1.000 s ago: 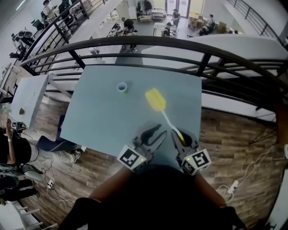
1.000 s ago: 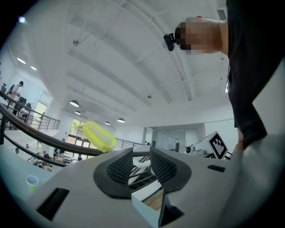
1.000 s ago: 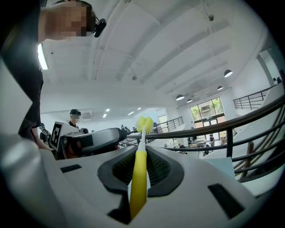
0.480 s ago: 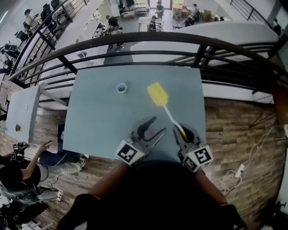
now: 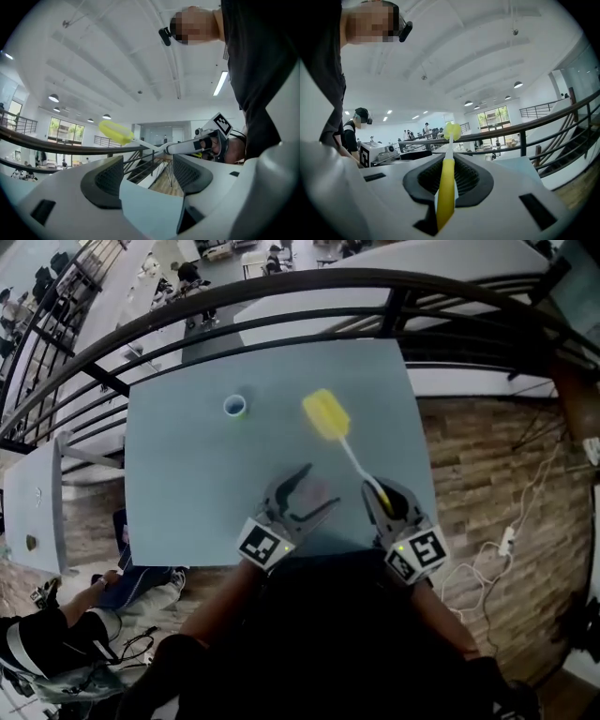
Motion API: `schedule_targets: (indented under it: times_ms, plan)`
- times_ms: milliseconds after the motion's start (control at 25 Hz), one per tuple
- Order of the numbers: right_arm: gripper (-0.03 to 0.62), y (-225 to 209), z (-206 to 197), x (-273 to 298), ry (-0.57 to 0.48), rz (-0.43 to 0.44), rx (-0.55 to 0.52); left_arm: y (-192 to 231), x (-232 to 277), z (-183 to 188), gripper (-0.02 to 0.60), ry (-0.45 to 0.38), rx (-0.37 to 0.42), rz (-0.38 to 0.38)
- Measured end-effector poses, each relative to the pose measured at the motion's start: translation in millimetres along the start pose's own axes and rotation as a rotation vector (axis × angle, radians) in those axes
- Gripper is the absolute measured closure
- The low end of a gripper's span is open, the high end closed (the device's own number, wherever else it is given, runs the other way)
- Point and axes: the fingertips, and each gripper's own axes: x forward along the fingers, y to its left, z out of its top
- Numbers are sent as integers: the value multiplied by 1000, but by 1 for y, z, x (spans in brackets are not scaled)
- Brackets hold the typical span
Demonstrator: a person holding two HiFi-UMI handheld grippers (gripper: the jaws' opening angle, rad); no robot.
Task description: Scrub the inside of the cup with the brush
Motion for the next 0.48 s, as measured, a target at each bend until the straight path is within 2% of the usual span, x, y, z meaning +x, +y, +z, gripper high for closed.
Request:
schedule_targets:
  times_ms: [480]
  plan:
    - [554,-5,-21,5,48,-79,-12,7,-5,-87,226,77,37,-120]
